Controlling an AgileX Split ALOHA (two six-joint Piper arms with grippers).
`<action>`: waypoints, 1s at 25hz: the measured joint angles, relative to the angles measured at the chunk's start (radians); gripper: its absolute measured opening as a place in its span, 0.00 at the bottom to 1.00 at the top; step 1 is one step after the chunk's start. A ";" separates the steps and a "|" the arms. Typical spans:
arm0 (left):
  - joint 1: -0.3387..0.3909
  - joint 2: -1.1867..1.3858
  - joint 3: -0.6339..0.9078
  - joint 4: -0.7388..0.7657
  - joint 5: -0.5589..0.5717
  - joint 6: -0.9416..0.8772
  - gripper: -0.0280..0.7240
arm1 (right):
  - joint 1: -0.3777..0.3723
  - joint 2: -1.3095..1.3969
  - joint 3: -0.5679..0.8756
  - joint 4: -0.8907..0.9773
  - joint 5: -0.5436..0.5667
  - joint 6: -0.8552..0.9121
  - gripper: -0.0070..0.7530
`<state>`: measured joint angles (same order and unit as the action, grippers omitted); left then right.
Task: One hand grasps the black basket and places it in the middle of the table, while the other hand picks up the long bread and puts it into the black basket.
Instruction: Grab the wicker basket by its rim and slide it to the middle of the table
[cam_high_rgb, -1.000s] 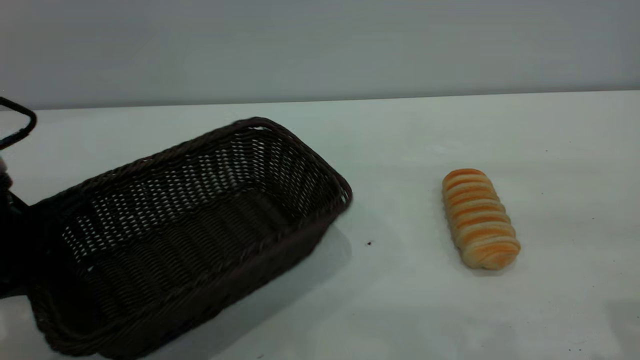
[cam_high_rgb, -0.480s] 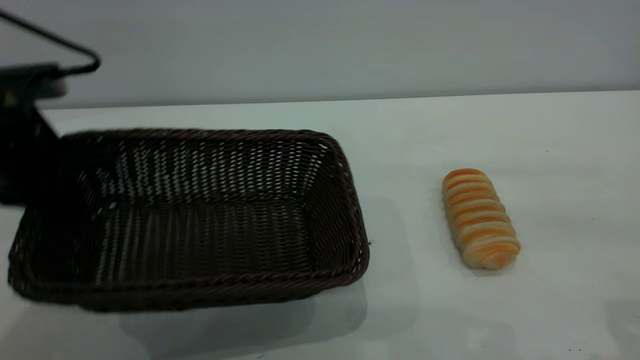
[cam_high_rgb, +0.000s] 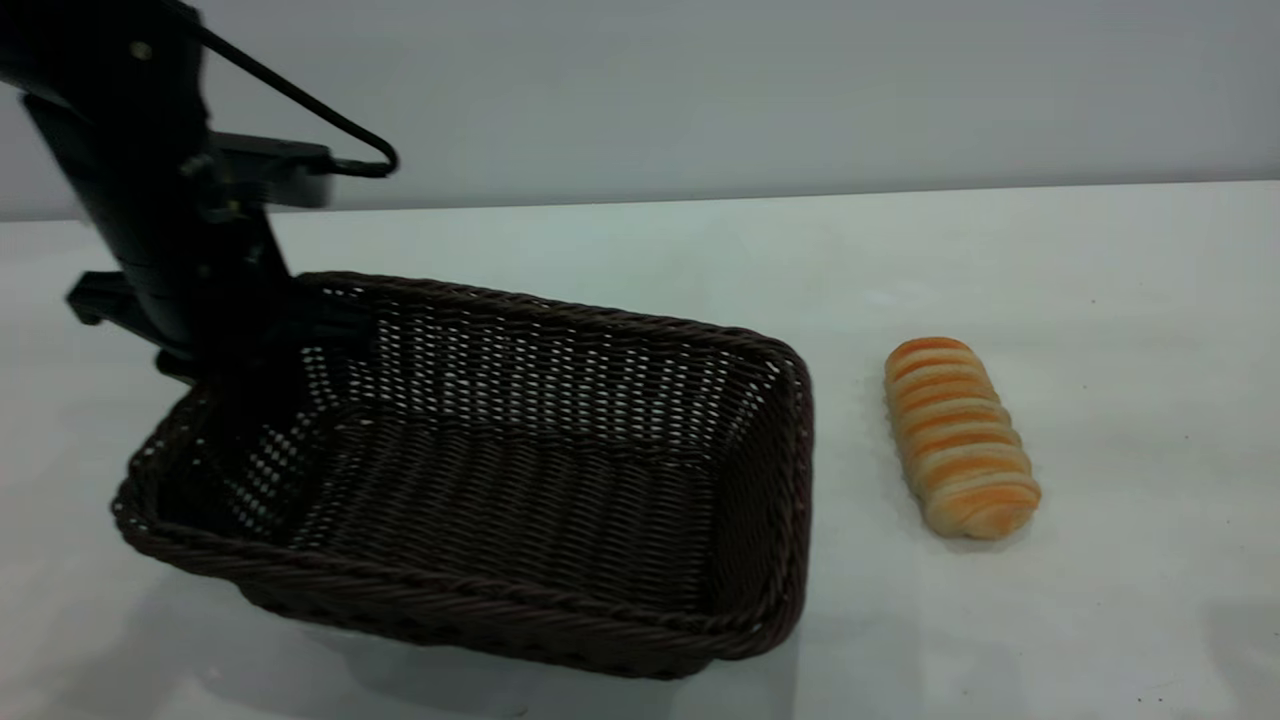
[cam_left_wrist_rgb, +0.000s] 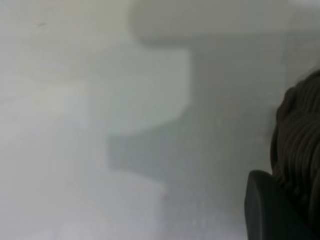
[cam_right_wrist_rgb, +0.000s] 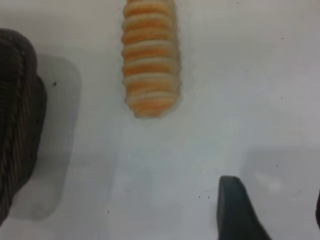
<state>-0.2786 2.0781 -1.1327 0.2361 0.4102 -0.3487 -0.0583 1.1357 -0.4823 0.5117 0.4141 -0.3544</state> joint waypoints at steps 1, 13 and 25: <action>-0.002 0.008 -0.009 0.001 0.007 -0.015 0.23 | 0.000 0.000 0.000 0.002 0.001 -0.002 0.50; -0.002 0.018 -0.012 0.061 0.035 -0.251 0.23 | 0.000 0.000 0.000 0.007 -0.002 -0.002 0.50; -0.002 0.060 -0.012 0.117 -0.002 -0.332 0.27 | 0.000 0.000 0.000 0.047 -0.002 -0.036 0.50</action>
<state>-0.2809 2.1385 -1.1450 0.3534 0.4083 -0.6805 -0.0583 1.1357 -0.4823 0.5583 0.4118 -0.3908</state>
